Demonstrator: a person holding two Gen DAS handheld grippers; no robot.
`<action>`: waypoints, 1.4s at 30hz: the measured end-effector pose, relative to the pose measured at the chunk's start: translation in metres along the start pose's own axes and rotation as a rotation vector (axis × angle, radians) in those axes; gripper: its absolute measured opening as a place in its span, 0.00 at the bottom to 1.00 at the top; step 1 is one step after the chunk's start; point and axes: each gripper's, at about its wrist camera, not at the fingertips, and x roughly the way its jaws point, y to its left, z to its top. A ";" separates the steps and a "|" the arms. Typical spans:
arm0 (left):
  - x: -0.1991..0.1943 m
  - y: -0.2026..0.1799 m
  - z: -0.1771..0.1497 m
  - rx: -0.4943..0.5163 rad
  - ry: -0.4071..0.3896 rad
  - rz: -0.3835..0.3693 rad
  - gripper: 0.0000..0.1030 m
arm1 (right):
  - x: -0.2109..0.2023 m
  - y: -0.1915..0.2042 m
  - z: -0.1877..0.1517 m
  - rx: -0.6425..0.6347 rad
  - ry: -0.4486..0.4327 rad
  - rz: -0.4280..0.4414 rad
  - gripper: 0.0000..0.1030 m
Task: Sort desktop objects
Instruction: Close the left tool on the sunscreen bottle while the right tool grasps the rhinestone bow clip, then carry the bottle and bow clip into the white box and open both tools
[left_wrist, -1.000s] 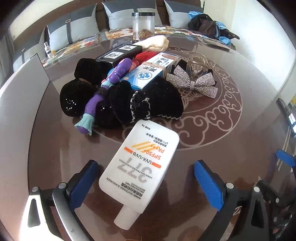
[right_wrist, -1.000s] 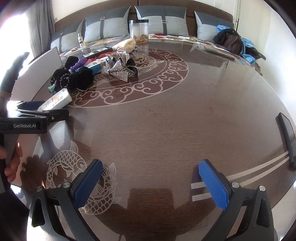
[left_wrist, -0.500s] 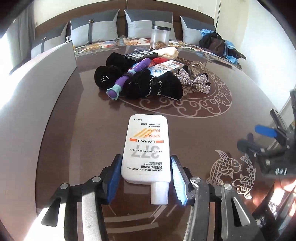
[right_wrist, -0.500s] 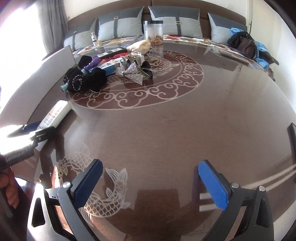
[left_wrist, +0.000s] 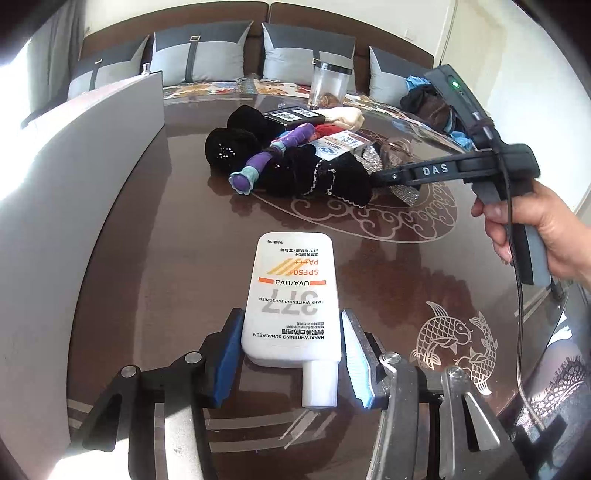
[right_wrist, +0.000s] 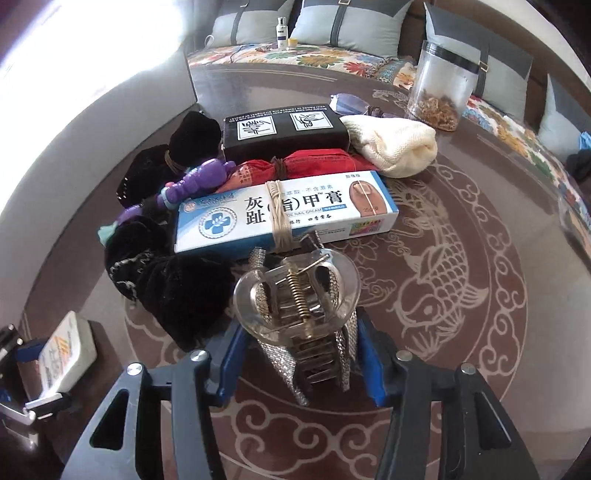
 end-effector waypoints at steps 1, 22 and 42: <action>-0.002 0.002 0.001 -0.012 -0.012 -0.005 0.49 | -0.007 0.000 -0.004 0.023 -0.017 -0.015 0.52; -0.211 0.137 0.053 -0.264 -0.339 0.043 0.48 | -0.167 0.196 0.049 -0.030 -0.343 0.267 0.52; -0.172 0.212 0.012 -0.354 -0.063 0.273 0.65 | -0.107 0.302 0.047 -0.089 -0.248 0.296 0.89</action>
